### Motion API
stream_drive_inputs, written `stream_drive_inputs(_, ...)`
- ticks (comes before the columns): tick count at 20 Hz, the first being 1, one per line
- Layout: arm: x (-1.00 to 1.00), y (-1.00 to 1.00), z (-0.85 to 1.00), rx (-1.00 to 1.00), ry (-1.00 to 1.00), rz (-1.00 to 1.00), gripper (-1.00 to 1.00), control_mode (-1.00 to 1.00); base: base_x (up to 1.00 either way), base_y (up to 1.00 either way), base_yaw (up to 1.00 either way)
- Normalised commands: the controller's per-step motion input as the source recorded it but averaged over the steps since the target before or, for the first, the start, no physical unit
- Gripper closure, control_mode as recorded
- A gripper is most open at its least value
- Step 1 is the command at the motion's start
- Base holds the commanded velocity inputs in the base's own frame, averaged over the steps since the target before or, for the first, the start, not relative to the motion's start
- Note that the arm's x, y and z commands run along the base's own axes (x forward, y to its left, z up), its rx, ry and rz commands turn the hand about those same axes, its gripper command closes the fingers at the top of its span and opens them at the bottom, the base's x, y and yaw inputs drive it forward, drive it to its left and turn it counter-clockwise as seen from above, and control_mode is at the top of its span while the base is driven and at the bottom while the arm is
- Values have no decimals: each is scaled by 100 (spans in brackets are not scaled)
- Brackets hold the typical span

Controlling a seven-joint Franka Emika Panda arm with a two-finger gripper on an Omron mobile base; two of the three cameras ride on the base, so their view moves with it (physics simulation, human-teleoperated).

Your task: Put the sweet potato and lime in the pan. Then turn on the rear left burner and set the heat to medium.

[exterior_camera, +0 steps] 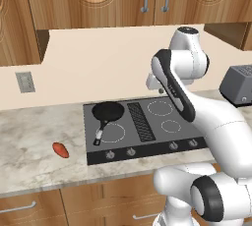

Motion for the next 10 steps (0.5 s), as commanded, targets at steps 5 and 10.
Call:
stream_drive_inputs(5,0,0,0,0,0,0,-100,-100,0,0,0)
stream_drive_inputs(10,-16,0,-1,0,0,1,-100,-100,0,0,0)
